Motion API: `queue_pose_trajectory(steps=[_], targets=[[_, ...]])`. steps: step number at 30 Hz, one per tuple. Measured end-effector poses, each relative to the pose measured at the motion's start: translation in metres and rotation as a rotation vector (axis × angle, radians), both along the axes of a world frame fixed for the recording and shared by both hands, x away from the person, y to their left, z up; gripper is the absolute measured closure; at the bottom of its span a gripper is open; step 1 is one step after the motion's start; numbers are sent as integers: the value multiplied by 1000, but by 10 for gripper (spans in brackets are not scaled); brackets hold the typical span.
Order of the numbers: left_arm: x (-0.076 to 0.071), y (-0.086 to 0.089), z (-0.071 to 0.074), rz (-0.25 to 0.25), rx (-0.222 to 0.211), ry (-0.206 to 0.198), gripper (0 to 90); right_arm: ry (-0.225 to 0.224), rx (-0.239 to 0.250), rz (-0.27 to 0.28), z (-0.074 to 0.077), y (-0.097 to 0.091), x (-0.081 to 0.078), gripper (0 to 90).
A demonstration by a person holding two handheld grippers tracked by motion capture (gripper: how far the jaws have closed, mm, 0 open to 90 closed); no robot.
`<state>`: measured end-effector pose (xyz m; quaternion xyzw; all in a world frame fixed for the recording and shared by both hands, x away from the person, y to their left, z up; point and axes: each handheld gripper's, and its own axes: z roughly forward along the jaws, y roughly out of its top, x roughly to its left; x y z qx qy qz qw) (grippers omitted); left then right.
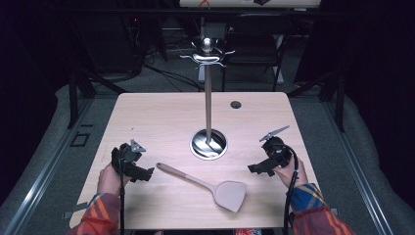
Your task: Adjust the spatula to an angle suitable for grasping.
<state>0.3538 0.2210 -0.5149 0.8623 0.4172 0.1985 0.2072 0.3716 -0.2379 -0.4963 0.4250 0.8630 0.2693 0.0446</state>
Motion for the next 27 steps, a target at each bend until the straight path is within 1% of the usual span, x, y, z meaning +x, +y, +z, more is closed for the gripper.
queue_pose_trajectory(steps=[2, 3, 4, 7, 8, 9, 10, 12, 13, 14, 15, 16, 17, 18, 21, 22, 25, 27], targets=[[0, -1, 1, -1, 4, -1, 0, 0, 1, 3, -1, 0, 0, 0], [0, -2, 1, -5, 3, 0, 0, 10, 0, 4, -1, 0, 0, 0], [-2, -4, 2, -6, 17, -4, 0, 10, 1, 4, -2, 0, 0, 0], [-3, -4, 1, -3, 26, -2, 0, 7, 0, 7, -1, 0, 0, 0], [-3, -3, 1, 1, 30, -2, 0, 6, 7, 9, -1, 1, 0, 0], [-3, -3, 1, 6, 29, -2, 0, -9, -2, 30, 0, 3, -2, 16], [-2, -2, 1, 14, 28, -1, 0, -29, 5, 40, 2, 4, -4, 32], [-2, -2, 1, 20, 20, -3, 0, -67, 6, 56, 7, 8, -7, 32], [-2, -2, 1, 20, 20, -3, 0, -67, 6, 56, 7, 8, -7, 32], [-2, -2, 1, 15, 18, -1, 0, -65, -14, 79, 7, 13, -10, 26], [-2, -2, 1, 15, 18, -1, 0, -64, -27, 88, 5, 16, -10, 23], [-2, -3, 1, 8, 23, 2, 0, -53, -41, 99, 4, 19, -10, 22], [-2, -3, 1, 8, 23, 2, 0, -53, -41, 99, 4, 19, -10, 22], [-2, -3, 1, 4, 23, 3, 0, -46, -66, 115, 2, 23, -10, 18], [-3, -2, 0, 4, 21, 3, 0, -49, -79, 123, 3, 27, -10, 18], [-5, 0, 1, 10, 18, 1, 0, -66, -89, 111, 4, 31, -10, 18], [-7, 3, 3, 16, 6, -4, 0, -65, -113, 128, 4, 37, -12, 15], [-9, 4, 3, 23, -5, -11, 0, -64, -116, 136, 4, 39, -14, 13]])
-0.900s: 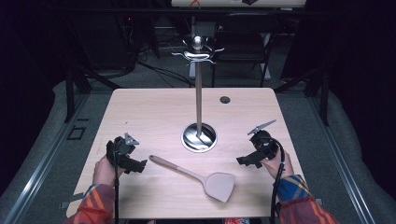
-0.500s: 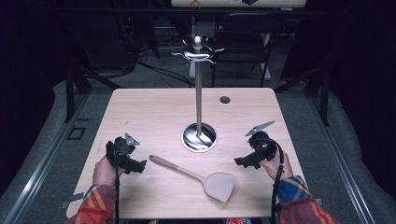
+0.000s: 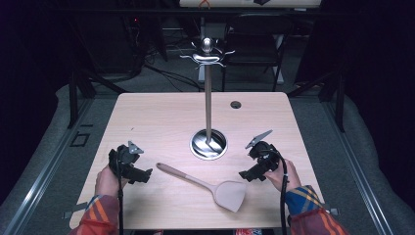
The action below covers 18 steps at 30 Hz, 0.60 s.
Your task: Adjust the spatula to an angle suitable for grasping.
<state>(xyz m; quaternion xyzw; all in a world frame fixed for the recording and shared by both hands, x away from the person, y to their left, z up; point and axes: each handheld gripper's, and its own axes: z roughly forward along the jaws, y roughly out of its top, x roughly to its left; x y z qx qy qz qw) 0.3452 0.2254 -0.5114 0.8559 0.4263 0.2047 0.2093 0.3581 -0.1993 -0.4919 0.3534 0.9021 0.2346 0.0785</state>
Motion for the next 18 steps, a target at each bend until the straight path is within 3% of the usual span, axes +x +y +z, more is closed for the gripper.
queue_pose_trajectory(steps=[9, 18], targets=[[5, -3, -2, -7, 13, 16, 0, 19, -20, 69, -5, 20, 3, 2], [2, -3, 2, -1, 7, -19, 0, 4, -41, 137, -5, 48, 2, 24]])
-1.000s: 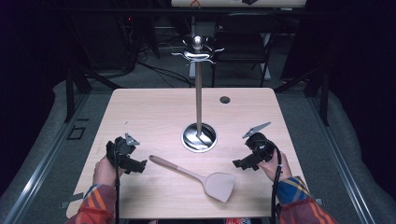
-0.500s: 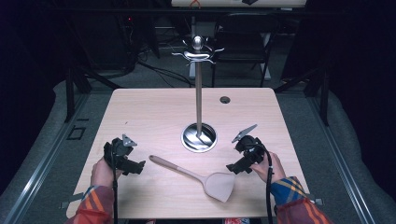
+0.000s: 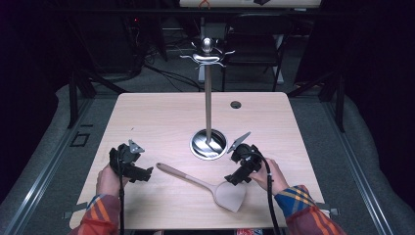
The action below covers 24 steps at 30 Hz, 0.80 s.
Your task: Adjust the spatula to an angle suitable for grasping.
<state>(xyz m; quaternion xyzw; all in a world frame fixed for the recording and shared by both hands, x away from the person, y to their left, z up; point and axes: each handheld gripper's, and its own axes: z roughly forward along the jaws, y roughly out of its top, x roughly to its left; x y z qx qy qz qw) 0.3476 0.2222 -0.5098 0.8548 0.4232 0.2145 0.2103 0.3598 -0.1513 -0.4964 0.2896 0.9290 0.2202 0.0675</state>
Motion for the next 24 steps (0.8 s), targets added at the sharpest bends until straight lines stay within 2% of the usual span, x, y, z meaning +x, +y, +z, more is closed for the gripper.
queue_pose_trajectory(steps=[1, 5, 7, 11, 12, 19, 21, 24], targets=[[1, 0, -1, 2, 3, 1, 0, 1, 2, 10, -2, 7, 0, 26], [3, 1, -2, 11, -6, 6, 0, 18, 0, 37, -4, 16, 2, 31], [4, 0, -2, 8, -1, 5, 0, 17, -16, 59, -6, 23, 2, 39], [5, -2, -1, 1, 3, 11, 0, 32, -8, 82, -10, 38, 4, 78], [5, -2, -2, 3, 3, 5, 0, 33, -28, 90, -12, 44, 5, 109], [7, -2, -1, -1, -1, 10, 0, 41, -57, 117, -20, 68, 12, 191], [6, -2, -1, -3, -1, 11, 0, 51, -54, 123, -22, 74, 12, 250], [6, -1, -2, -4, 7, 16, 0, 61, -76, 151, -27, 87, 11, 314]])
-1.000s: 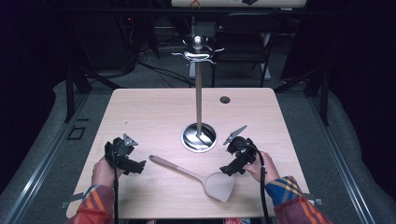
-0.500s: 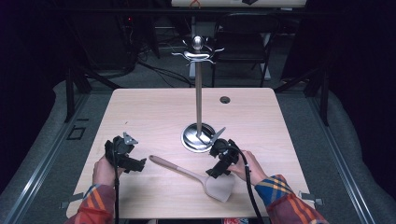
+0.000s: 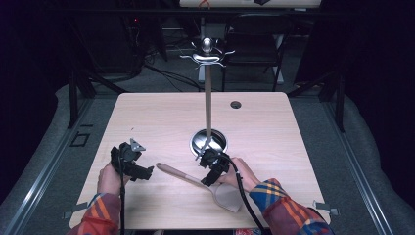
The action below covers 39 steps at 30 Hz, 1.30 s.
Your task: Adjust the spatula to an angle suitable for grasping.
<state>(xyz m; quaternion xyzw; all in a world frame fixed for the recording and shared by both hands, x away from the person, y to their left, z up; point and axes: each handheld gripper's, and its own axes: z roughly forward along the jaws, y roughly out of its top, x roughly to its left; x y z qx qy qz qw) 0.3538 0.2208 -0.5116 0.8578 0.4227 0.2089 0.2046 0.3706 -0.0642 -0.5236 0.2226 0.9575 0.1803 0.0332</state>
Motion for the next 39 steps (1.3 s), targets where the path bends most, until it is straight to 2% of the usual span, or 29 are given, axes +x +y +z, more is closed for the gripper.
queue_pose_trajectory(steps=[5, 6, 7, 9, 13, 16, 23, 28, 32, 39], targets=[[0, -1, 1, -1, 9, 1, 0, -2, -30, 29, -4, 14, -1, 393], [0, -1, 0, -1, 10, 1, 0, -10, -40, 23, -6, 17, -1, 418], [0, -2, 0, -2, 12, 2, 0, -19, -73, 14, -8, 24, -1, 458], [-1, -2, 0, -6, 15, 4, 0, -30, -89, 19, -8, 29, -2, 473], [-1, -1, 0, -4, 16, 8, 0, -24, -97, 32, -9, 35, -3, 519], [0, -1, 0, -4, 11, 9, 0, -7, -106, 49, -13, 41, -4, 598], [0, -2, 0, -11, 20, 12, 0, -16, -112, 75, -14, 44, -7, 692], [-1, -3, -1, -15, 23, 15, 0, -11, -113, 91, -16, 46, -8, 741], [-1, -4, -1, -17, 27, 17, 0, -6, -135, 105, -19, 49, -8, 733], [0, -5, -1, -22, 28, 18, 0, 2, -120, 95, -19, 47, -8, 770]])
